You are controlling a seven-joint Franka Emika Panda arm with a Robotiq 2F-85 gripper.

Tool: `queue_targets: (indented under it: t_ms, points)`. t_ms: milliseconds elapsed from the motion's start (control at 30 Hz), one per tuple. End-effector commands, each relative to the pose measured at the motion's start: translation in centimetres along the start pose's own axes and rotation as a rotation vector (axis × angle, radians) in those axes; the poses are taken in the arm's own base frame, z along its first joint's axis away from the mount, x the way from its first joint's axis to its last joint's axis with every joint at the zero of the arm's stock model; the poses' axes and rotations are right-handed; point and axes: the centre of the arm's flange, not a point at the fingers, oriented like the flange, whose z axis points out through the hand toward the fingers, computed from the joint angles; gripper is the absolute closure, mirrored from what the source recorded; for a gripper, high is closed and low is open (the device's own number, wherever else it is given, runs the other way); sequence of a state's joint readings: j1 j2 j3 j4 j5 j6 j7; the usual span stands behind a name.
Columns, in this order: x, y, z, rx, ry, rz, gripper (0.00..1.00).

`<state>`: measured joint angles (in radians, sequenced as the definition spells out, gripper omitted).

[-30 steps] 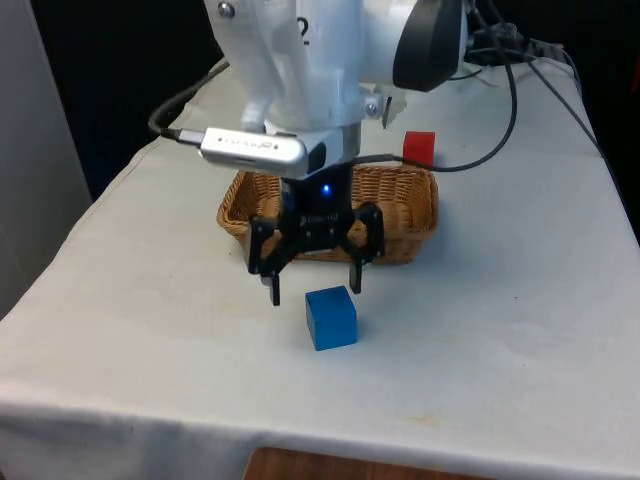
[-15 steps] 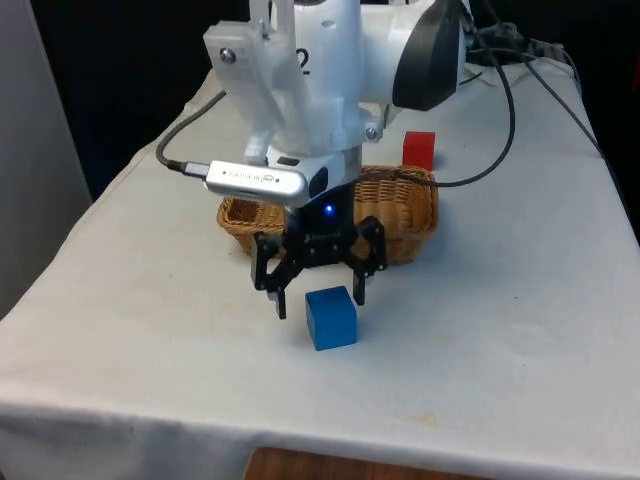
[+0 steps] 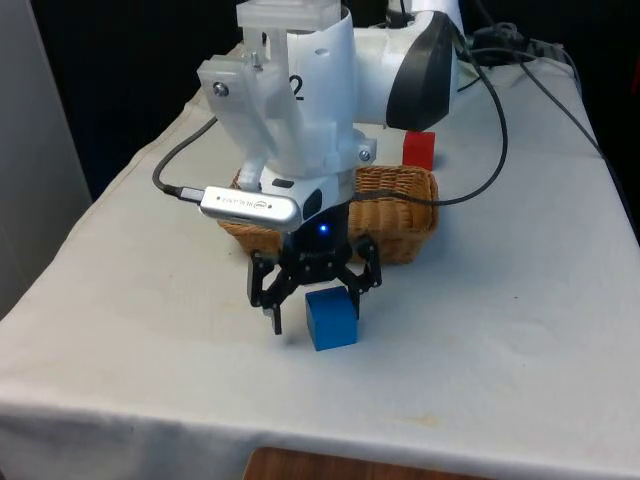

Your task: Pick up the blue cube and place it into the basket.

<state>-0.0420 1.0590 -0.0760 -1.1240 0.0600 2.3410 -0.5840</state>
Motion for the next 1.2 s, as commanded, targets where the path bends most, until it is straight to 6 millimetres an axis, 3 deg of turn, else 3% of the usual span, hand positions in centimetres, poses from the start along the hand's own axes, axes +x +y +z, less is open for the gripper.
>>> queue_targets:
  t_ms: [0, 100, 133, 167, 233, 333, 367, 400, 700, 767, 900, 933, 967, 1167]
  points:
    - [0.0, 0.1, 0.1, 0.004, 0.0, -0.001, 0.0]
    - [0.0, 0.2, 0.1, 0.001, 0.001, -0.001, 0.0]
    - [0.0, 0.2, 0.2, 0.001, 0.001, -0.001, 0.09]
    - [0.0, 0.2, 0.2, 0.001, 0.001, -0.001, 0.31]
    - [0.0, 0.2, 0.2, 0.001, 0.0, 0.0, 0.56]
    - [0.0, 0.1, 0.1, -0.003, 0.002, 0.001, 0.86]
    - [0.0, 0.3, 0.3, -0.001, 0.001, 0.0, 0.86]
    - [0.0, 0.3, 0.3, -0.001, 0.001, 0.0, 1.0]
    - [0.0, 0.3, 0.2, -0.002, 0.001, 0.001, 1.0]
    - [0.4, 0.4, -1.2, -0.006, 0.004, -0.001, 1.0]
    - [0.7, 0.4, -2.5, -0.006, 0.004, -0.002, 1.0]
    - [0.7, 0.4, -1.8, -0.004, 0.007, 0.0, 1.0]
    - [0.8, 0.4, -3.3, -0.004, 0.002, -0.002, 1.0]
    - [0.8, 0.5, -5.2, 0.0, 0.0, 0.001, 1.0]
